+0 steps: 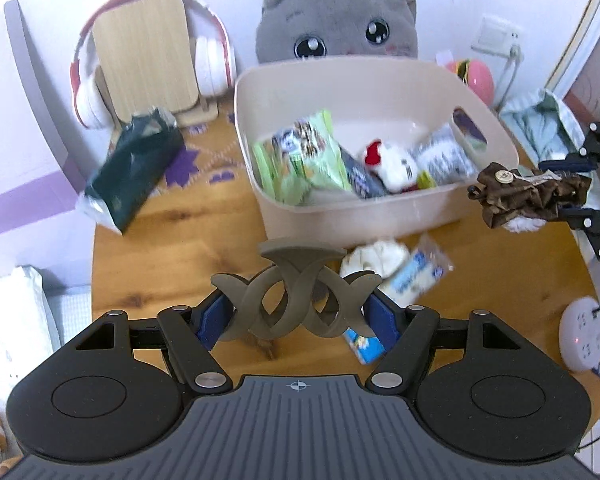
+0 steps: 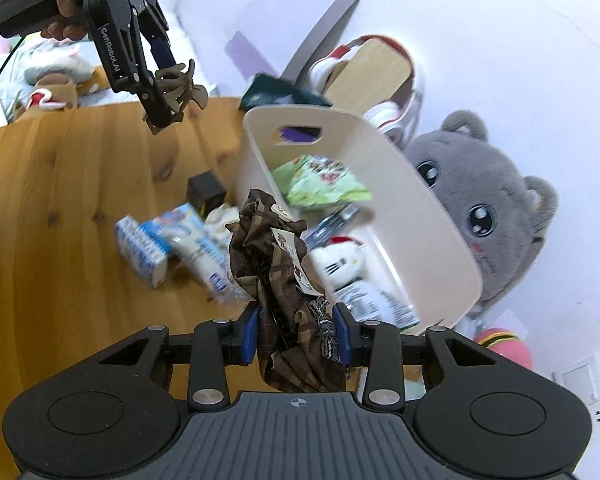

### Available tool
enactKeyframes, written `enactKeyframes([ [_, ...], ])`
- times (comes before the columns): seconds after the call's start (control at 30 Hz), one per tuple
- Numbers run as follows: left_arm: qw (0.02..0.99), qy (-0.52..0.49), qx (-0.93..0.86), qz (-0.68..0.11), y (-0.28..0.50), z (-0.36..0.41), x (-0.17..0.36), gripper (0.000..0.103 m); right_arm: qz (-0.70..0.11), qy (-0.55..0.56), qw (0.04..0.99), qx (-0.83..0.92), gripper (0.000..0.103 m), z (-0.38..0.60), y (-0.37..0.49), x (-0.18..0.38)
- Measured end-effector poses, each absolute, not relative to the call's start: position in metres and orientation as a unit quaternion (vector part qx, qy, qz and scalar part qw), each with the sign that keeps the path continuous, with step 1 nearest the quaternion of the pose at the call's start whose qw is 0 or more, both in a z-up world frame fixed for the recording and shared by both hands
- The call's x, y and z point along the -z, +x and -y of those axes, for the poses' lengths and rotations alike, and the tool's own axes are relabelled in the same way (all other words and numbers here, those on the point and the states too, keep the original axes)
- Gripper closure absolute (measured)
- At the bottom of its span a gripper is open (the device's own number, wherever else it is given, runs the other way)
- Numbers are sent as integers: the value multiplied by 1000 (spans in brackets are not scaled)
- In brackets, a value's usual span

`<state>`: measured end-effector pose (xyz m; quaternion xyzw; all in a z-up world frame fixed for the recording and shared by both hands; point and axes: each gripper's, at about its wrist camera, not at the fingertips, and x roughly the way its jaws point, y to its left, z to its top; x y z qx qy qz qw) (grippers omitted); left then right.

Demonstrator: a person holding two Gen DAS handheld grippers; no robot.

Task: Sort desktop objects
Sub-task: 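Carry the hair clip and brown cloth up over the beige basket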

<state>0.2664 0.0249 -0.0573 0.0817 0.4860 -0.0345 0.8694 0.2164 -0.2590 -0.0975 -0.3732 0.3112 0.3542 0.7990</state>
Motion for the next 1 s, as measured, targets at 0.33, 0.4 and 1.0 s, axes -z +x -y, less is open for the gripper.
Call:
enactKeyframes([
  [0.33,890,98,50,-443,302,-11,21,30,-286,-359,826,-326,67,266,240,70],
  [0.4,893,109,54,-434,311,-4,14,30,-283,-356,831,-320,67,268,247,66],
  [1.0,882,180,73,-430,385,42,33,30,-299,-269,878,-260,66,269,316,78],
])
